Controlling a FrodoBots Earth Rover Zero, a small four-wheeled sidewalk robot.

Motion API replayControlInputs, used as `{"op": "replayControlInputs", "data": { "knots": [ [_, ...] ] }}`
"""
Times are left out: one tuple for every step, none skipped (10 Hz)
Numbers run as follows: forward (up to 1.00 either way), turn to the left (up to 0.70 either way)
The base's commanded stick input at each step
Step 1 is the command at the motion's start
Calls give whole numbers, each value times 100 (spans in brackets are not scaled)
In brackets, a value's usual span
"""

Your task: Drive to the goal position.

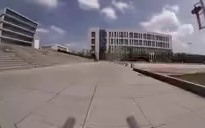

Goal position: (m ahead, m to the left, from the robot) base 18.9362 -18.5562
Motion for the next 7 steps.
{"op": "replayControlInputs", "data": {
  "knots": [
    [70, 1],
    [70, 1],
    [70, 1],
    [70, 1],
    [70, 1],
    [70, 1],
    [70, 1]
  ]
}}
